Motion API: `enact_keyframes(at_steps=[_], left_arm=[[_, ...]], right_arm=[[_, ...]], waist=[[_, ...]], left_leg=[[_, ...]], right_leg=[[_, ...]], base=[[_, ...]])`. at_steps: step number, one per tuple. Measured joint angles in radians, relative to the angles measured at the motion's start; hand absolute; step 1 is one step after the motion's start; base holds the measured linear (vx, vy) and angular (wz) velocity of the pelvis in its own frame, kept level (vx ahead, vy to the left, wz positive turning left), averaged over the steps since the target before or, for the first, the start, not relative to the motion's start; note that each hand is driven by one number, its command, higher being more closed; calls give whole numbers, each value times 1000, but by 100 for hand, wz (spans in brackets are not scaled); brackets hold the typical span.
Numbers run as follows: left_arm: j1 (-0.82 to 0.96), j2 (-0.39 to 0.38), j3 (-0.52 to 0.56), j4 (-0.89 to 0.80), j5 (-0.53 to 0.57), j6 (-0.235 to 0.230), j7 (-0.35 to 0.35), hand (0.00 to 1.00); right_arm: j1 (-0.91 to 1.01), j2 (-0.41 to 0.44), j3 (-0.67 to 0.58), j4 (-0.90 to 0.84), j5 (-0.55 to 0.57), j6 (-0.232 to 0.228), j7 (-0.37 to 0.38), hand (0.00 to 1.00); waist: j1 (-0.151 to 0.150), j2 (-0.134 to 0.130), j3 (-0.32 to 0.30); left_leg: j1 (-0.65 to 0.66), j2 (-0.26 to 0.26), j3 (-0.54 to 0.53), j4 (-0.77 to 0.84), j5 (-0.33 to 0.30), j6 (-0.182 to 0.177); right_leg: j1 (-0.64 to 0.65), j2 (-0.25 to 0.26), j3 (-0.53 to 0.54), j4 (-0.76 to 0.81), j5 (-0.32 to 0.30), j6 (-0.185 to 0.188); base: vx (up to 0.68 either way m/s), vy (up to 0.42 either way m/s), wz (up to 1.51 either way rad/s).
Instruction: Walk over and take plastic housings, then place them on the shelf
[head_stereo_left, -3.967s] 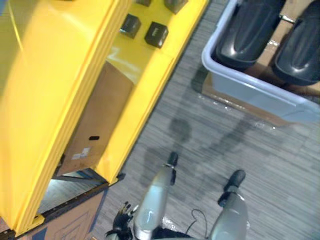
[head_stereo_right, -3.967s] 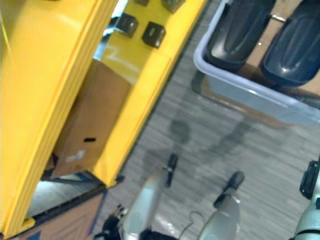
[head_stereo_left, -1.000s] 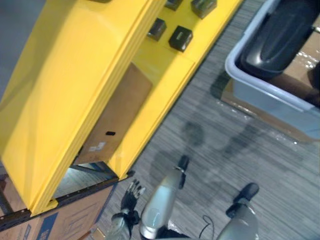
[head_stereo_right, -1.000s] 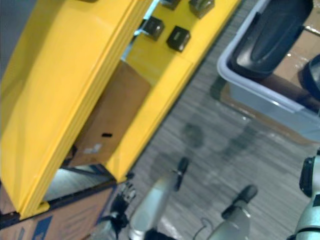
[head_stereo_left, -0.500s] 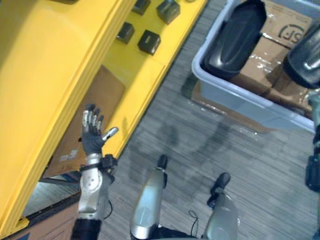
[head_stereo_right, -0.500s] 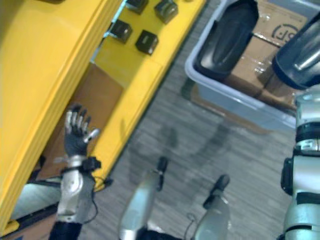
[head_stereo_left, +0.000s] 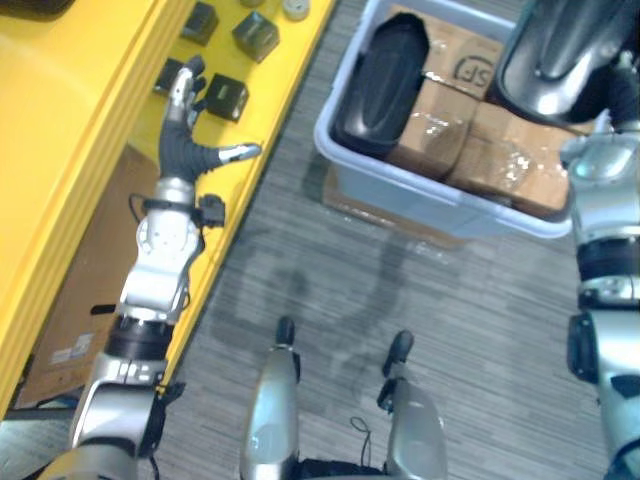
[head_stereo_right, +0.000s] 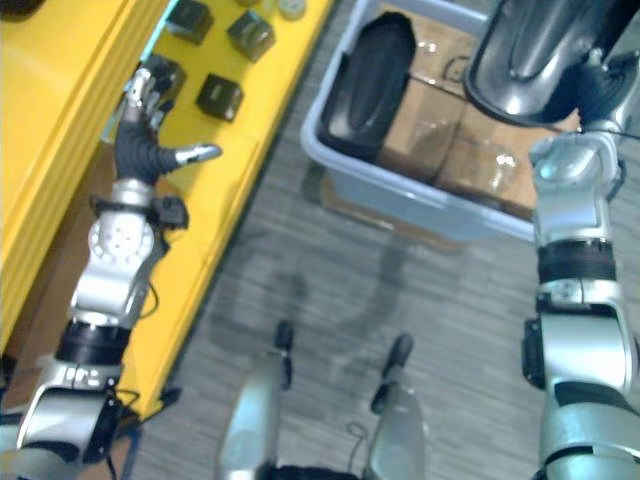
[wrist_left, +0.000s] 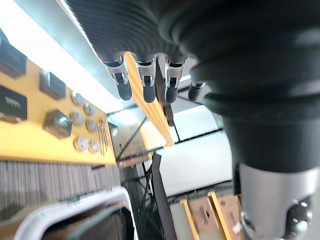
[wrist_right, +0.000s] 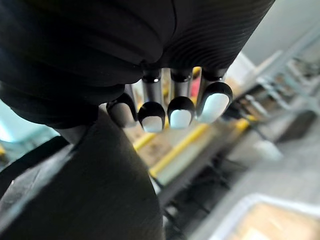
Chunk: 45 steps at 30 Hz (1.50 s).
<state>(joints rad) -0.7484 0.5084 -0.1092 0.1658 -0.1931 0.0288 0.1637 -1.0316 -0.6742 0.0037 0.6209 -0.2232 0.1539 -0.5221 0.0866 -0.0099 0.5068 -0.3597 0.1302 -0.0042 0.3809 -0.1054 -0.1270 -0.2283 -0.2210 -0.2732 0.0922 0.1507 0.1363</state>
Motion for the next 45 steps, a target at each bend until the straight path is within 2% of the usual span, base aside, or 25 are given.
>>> enact_keyframes(at_steps=[3,6,7,10,14,16,22,27,35,45], left_arm=[[-31,-4,-34,55,-51,64,-39,0],[-67,-18,-70,105,-189,112,-68,0],[-71,-43,-73,130,-246,124,-79,0],[-72,-96,-97,174,-423,151,-107,0],[-74,-148,-112,207,-552,150,-118,0],[-74,-165,-112,219,-554,142,-111,0],[-79,-173,-112,220,-555,75,-91,0],[-111,-194,-112,251,-552,64,-45,0],[-118,-209,-112,251,-546,61,8,0],[-118,-215,-115,297,-545,62,7,0]], right_arm=[[8,48,6,-32,-30,-24,1,100],[19,79,10,-71,-68,-51,18,100],[29,91,23,-82,-70,-64,22,100],[37,127,46,-100,-113,-89,28,100],[37,151,86,-102,-150,-101,46,100],[37,161,114,-101,-160,-101,56,100],[36,171,158,-98,-196,-101,79,100],[36,172,179,-93,-234,-103,107,100],[36,203,225,-92,-296,-156,132,100],[37,234,303,-89,-341,-190,135,100]], waist=[[-19,-18,-8],[-31,-35,-18],[-34,-43,-22],[-35,-52,-28],[-35,-56,-30],[-35,-56,-30],[-32,-56,-30],[-34,-56,-30],[-36,-57,-31],[-33,-59,-32]], left_leg=[[46,13,16,-26,6,-8],[56,25,14,-28,10,-14],[66,28,14,-36,13,-19],[83,34,14,-55,21,-24],[84,34,12,-67,33,-25],[84,34,12,-70,36,-25],[96,31,12,-102,57,-30],[97,31,12,-112,63,-31],[97,33,12,-112,64,-31],[97,33,12,-115,66,-32]], right_leg=[[26,10,7,-5,0,-1],[41,29,6,-15,2,-15],[46,33,6,-15,0,-18],[56,39,6,-15,-1,-23],[55,40,4,-16,2,-25],[54,40,3,-16,2,-26],[52,39,-1,-19,2,-26],[52,39,-3,-21,3,-27],[52,41,-3,-22,4,-28],[52,41,-3,-26,5,-30]], base=[[3,-33,-12],[-20,-22,-6],[-18,-21,-6],[0,0,0],[-13,-6,3],[0,0,0],[0,0,0],[0,0,0],[0,0,0],[0,0,0]])
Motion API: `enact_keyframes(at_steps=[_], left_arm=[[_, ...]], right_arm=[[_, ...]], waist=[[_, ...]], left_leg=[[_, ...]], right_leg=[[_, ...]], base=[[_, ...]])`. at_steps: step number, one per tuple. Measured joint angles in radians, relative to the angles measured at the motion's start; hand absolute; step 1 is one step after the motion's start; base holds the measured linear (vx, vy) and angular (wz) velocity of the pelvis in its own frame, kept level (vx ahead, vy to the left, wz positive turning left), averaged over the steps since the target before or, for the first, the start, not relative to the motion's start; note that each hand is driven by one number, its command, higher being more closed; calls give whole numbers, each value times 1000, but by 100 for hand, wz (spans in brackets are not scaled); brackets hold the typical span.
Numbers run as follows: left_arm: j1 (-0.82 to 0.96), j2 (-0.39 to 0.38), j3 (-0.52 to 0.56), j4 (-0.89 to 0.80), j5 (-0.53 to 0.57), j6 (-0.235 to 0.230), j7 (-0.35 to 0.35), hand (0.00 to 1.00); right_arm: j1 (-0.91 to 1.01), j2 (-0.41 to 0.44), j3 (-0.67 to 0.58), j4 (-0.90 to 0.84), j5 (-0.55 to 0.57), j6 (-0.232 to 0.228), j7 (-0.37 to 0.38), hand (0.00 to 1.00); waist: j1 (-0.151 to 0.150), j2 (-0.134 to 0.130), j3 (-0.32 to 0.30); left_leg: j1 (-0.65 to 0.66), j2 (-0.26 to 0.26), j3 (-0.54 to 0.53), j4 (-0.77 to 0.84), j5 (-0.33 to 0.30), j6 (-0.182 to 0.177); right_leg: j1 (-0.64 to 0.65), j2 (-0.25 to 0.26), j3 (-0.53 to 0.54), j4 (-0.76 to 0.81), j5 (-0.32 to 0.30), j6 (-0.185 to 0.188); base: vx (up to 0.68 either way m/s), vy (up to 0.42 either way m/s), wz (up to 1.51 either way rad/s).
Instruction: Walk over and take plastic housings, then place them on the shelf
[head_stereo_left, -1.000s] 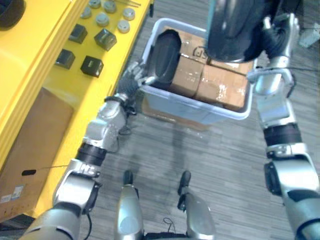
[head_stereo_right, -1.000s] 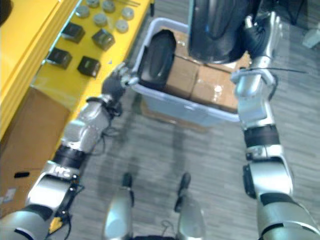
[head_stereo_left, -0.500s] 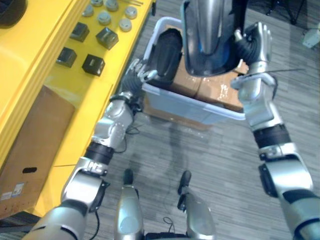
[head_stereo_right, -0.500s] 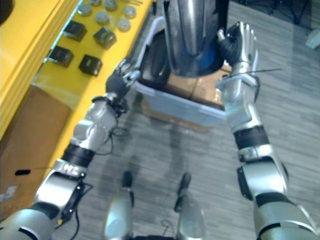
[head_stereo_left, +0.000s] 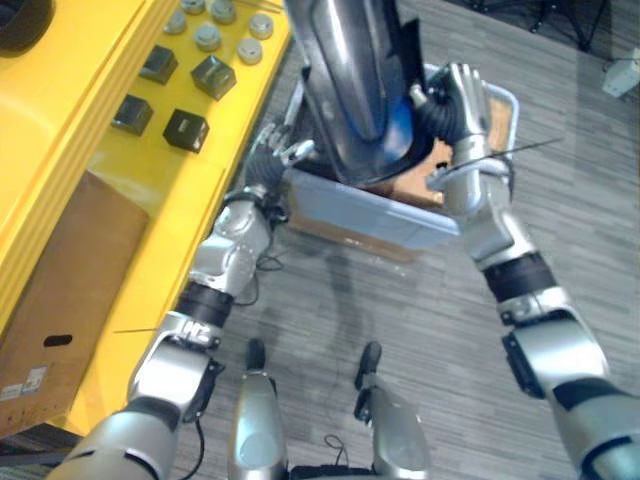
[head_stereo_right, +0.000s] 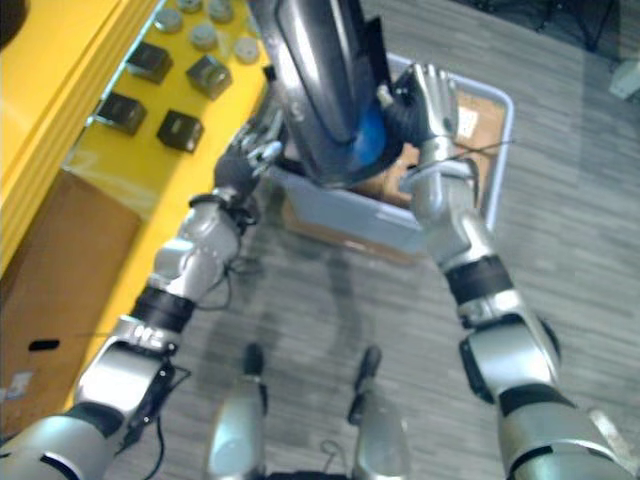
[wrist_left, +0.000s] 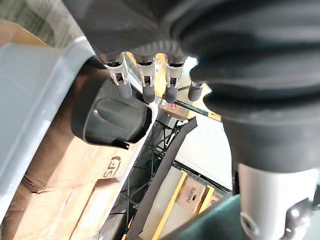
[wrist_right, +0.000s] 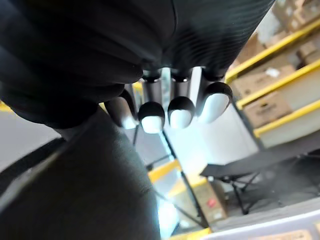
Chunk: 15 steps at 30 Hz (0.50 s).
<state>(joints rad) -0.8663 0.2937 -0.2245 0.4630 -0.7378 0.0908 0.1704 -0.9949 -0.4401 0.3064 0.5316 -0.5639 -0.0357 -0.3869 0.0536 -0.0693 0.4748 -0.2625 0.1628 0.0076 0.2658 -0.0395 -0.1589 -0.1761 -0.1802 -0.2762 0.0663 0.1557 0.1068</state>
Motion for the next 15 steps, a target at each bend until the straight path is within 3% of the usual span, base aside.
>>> enact_keyframes(at_steps=[15], left_arm=[[0,4,-33,30,-1,-5,-57,0]], right_arm=[[10,12,44,80,-50,-11,39,100]], waist=[[7,-3,-2]], left_leg=[[22,-1,-4,-69,49,-4]], right_leg=[[2,2,-14,-8,7,-10]], base=[[-4,-1,1]])
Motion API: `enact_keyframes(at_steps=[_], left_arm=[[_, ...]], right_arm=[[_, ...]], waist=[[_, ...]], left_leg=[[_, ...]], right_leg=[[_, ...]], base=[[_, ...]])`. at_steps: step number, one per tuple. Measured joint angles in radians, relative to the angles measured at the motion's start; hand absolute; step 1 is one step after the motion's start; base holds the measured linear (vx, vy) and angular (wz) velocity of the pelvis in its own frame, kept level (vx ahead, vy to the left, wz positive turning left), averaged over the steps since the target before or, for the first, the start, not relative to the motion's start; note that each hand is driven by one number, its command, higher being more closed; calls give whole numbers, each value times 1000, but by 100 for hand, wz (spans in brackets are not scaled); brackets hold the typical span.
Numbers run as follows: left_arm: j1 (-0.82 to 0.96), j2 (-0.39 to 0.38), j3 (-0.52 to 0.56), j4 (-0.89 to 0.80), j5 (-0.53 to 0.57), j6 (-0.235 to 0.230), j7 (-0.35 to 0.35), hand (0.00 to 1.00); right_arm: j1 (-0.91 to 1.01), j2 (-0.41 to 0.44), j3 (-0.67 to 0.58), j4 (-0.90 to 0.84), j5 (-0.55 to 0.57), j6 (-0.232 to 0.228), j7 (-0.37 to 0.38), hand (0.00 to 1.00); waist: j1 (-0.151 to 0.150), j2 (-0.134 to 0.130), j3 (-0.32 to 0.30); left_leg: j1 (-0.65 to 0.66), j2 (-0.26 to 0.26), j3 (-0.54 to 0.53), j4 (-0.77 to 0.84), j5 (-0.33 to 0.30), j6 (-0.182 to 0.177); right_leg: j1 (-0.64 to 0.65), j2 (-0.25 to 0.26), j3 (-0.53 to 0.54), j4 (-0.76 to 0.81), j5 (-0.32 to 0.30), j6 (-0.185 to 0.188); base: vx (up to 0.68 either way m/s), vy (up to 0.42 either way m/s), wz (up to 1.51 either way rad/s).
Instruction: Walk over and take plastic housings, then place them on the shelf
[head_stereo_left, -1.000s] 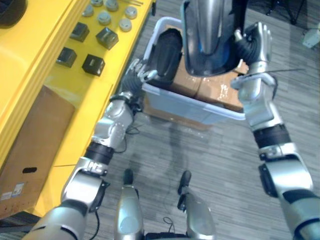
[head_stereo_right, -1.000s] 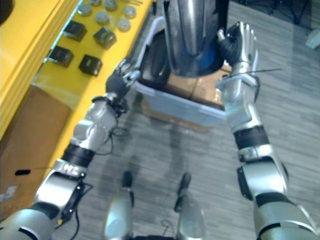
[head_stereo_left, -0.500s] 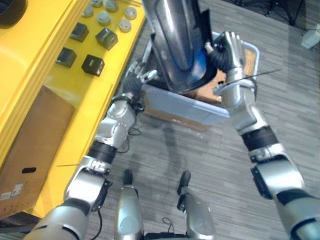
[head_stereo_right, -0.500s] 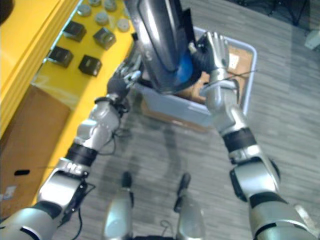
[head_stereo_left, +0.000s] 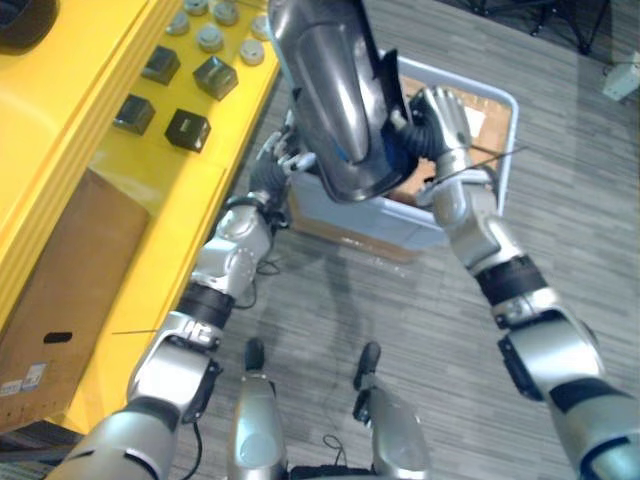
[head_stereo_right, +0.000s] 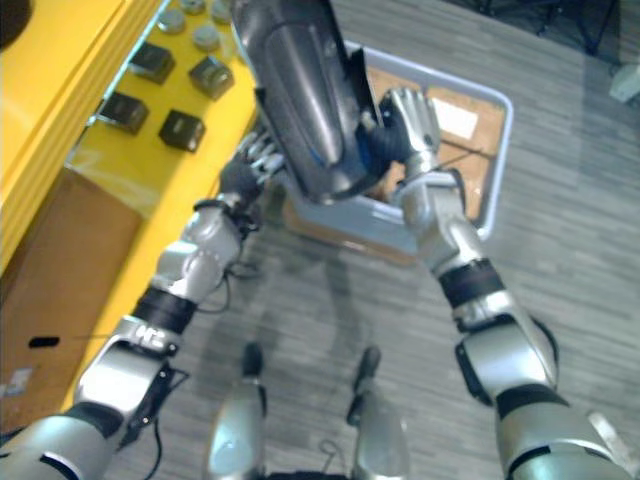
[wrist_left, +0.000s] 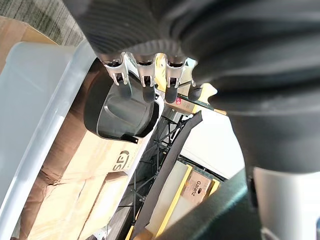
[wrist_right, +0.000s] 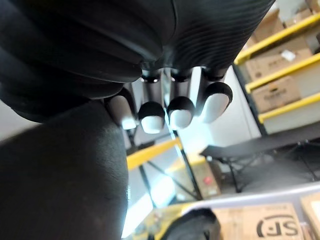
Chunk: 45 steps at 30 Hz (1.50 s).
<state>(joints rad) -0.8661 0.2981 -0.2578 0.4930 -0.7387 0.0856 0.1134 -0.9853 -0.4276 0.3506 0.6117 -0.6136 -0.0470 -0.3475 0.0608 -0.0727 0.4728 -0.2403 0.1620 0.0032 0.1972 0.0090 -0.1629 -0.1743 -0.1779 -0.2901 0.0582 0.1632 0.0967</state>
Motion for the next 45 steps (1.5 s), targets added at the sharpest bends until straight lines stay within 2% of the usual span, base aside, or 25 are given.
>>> enact_keyframes(at_steps=[8,16,23,36,39,40,41,45], left_arm=[[0,1,-1,0,-1,-21,-6,0],[0,6,0,0,-1,-20,-6,0],[3,-1,0,-3,0,-13,-7,0],[4,-1,3,-3,-4,-11,-7,0],[4,-1,3,-3,-6,-9,-7,0],[4,-2,0,-3,-8,7,-5,0],[4,-2,0,-3,-8,10,-5,0],[4,-4,-1,-2,-8,10,-5,0]], right_arm=[[0,6,22,31,-28,5,-1,100],[0,6,24,30,-27,5,-2,100],[-1,7,25,27,-29,4,-3,100],[-23,-6,-8,12,-28,0,-4,100],[-24,-6,-11,5,-27,-18,-4,100],[-25,-6,-8,2,-28,-56,-4,100],[-27,-6,-2,2,-28,-64,-4,100],[-45,-5,9,2,-29,-70,-4,100]], waist=[[9,0,0],[9,-1,0],[7,-14,-8],[4,-14,-9],[1,-14,-9],[2,-14,-9],[2,-14,-9],[5,-14,-9]], left_leg=[[11,0,-1,-25,15,-2],[12,0,0,-25,15,-2],[15,1,3,-25,15,-2],[27,1,13,-31,15,-2],[28,1,16,-34,15,-2],[29,1,16,-38,15,-2],[29,0,16,-39,16,-2],[29,0,15,-39,16,-2]], right_leg=[[0,1,-3,0,1,-1],[1,1,-3,-1,1,-1],[1,1,0,0,1,-2],[1,2,14,0,3,-2],[0,2,15,-1,3,-2],[-1,1,14,-1,3,-2],[-1,1,13,-2,3,-2],[-1,1,13,-2,3,-2]], base=[[0,0,0],[0,0,0],[0,0,0],[0,0,-1],[0,0,-1],[0,0,0],[0,0,0],[0,0,0]])
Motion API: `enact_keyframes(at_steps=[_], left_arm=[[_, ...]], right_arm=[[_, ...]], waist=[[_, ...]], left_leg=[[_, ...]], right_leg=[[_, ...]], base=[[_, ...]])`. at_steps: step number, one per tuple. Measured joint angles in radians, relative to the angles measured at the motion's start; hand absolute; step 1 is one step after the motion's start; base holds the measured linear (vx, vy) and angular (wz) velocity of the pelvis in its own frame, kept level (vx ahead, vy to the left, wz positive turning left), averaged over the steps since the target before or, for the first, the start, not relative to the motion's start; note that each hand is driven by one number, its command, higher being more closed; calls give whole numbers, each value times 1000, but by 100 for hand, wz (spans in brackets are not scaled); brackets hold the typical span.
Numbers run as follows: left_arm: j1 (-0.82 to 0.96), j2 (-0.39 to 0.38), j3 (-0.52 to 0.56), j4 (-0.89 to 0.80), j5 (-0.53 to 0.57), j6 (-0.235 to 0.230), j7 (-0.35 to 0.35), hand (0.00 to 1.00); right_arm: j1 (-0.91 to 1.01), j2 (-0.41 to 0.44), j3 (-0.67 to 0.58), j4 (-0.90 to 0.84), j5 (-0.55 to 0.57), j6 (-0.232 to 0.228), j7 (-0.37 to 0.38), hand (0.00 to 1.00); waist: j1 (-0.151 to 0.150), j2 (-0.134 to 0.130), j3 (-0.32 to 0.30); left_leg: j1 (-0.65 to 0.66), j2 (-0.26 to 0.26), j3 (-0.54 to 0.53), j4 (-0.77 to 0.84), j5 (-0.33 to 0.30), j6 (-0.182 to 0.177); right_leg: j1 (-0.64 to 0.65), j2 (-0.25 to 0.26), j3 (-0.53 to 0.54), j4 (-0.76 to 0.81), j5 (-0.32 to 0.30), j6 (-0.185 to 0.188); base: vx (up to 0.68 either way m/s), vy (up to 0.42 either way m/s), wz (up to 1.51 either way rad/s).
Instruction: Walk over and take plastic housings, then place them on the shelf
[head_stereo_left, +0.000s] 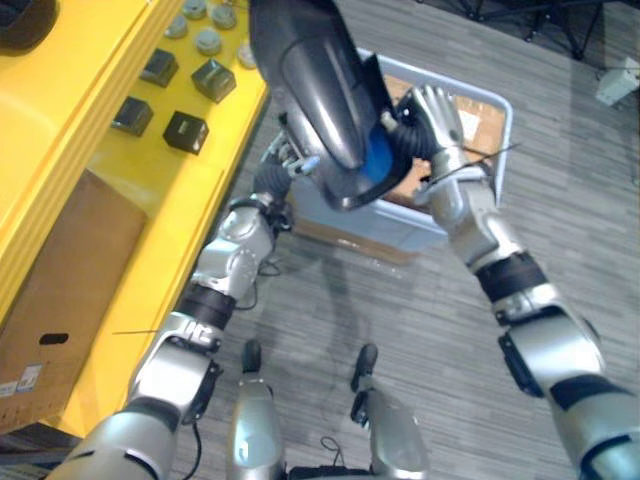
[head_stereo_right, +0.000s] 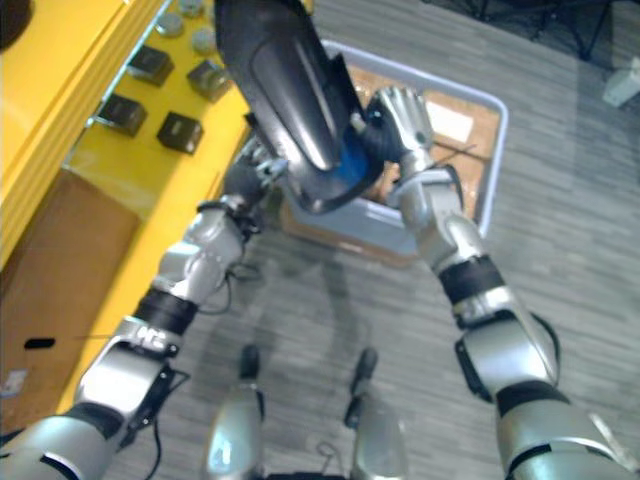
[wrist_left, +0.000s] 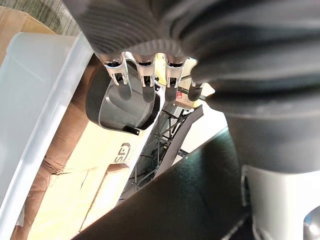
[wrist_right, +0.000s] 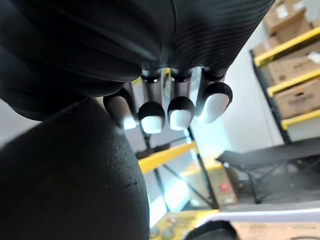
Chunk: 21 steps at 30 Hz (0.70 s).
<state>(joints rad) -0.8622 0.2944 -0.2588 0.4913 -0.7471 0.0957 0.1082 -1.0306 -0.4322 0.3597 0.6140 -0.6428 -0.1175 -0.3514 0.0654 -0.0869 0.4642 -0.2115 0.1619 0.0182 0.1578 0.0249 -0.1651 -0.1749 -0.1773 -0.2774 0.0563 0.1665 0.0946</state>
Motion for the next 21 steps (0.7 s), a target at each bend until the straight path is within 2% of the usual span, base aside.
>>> enact_keyframes(at_steps=[5,6,12,16,21], left_arm=[[12,-1,0,6,1,-3,0,0],[12,-1,0,12,2,-5,0,100],[27,-2,-10,24,11,-31,8,100],[47,-7,-17,26,11,-35,33,100],[65,-4,-17,26,20,-37,46,100]], right_arm=[[0,14,2,0,-39,0,1,100],[0,16,4,0,-39,0,2,100],[39,34,22,3,-63,-6,1,100],[90,49,38,1,-78,-36,-1,100],[134,70,37,-19,-78,-41,-4,100]], waist=[[3,0,0],[3,0,0],[4,0,0],[5,1,0],[5,1,0]], left_leg=[[0,-1,-3,-1,2,-1],[0,-1,-5,-3,3,-1],[5,-5,-15,-9,9,0],[21,-5,-15,-11,8,0],[22,-5,-13,-11,8,0]], right_leg=[[1,0,-3,0,0,0],[1,0,-4,0,0,0],[18,-3,-19,-9,0,0],[37,-3,-22,-17,0,0],[38,-3,-21,-21,1,0]], base=[[0,0,0],[0,0,4],[0,5,6],[3,3,2],[0,0,0]])
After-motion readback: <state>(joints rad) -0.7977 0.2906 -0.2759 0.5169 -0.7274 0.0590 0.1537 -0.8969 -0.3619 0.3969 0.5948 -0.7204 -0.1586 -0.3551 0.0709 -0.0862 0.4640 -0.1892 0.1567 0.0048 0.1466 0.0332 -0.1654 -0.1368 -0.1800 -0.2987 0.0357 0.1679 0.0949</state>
